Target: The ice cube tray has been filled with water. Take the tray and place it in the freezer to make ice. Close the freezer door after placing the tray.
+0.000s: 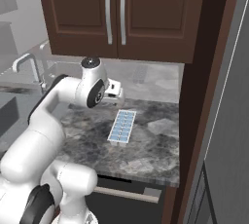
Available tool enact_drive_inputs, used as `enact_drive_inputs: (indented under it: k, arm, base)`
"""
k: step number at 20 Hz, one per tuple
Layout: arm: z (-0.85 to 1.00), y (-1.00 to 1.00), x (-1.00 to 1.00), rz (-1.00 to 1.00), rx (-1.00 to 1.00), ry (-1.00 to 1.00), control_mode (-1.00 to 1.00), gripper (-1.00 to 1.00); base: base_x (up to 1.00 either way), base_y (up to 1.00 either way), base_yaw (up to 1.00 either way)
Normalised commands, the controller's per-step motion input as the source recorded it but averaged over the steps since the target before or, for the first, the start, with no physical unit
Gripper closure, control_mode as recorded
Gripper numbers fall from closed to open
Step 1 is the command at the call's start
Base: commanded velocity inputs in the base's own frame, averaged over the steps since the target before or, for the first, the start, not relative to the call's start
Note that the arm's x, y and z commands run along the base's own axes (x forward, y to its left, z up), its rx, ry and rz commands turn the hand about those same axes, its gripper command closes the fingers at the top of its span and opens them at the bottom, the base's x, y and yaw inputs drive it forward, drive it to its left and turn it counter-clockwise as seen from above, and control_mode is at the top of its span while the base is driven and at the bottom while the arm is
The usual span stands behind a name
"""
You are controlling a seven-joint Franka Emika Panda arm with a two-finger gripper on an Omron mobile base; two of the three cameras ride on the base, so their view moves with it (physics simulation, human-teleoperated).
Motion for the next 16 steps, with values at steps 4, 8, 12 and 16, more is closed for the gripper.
enact_drive_inputs:
  k: [4,8,12,16]
  arm:
    - [-0.32,-0.03,0.21,0.00,-0.01,0.00,-1.00,-1.00]
    - [-0.29,0.00,0.33,0.07,-0.02,-0.06,-1.00,-1.00]
    - [-0.27,0.00,0.48,0.09,-0.02,-0.06,-1.00,-1.00]
    - [-0.11,0.00,0.52,0.09,0.00,0.00,-1.00,-1.00]
  base:
    - [0.00,0.00,0.00]
    - [0.00,0.00,0.00]
    - [0.00,0.00,0.00]
    - [0.00,0.00,0.00]
